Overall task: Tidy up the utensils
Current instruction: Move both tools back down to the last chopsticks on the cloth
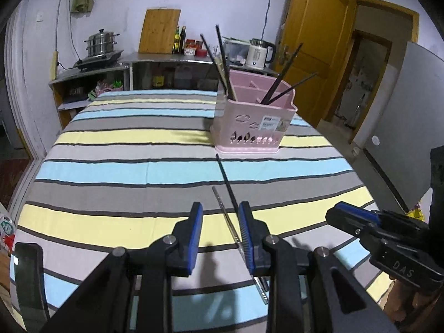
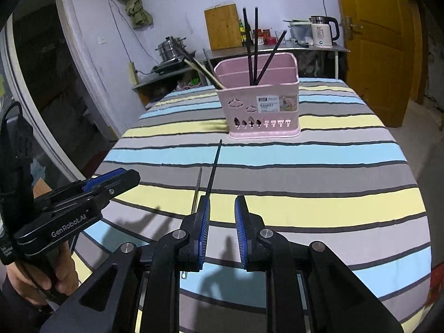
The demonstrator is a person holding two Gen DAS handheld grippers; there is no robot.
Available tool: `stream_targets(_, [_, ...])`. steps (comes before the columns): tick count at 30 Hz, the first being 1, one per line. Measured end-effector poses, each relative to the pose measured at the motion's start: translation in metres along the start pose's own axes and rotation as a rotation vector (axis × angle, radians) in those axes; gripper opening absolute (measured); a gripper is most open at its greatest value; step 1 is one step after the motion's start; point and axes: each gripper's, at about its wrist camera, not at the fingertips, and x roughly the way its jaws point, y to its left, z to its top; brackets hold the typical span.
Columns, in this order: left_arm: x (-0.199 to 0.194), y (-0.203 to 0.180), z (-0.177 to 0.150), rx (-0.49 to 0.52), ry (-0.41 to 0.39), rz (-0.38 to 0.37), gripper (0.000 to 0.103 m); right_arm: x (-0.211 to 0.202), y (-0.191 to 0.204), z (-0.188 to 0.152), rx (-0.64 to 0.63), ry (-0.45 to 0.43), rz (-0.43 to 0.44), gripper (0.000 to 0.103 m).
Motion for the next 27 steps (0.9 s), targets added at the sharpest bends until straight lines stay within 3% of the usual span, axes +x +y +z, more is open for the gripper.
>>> stream_targets(8, [0.039, 0.026, -0.004, -0.068, 0.073, -0.001, 0.028, 0.053, -0.001, 0.003, 0.015, 0.088, 0.023, 0.018])
stream_targets(18, [0.057, 0.044, -0.007, -0.118, 0.106, -0.011, 0.028, 0.123, 0.016, 0.009, -0.014, 0.185, 0.054, 0.015])
stream_targets(21, [0.061, 0.046, -0.008, -0.128, 0.117, -0.016, 0.028, 0.136, 0.018, 0.009, -0.016, 0.201, 0.052, 0.009])
stream_targets(27, [0.07, 0.039, -0.008, -0.13, 0.135, -0.042, 0.028, 0.131, 0.013, 0.004, -0.016, 0.194, 0.038, 0.007])
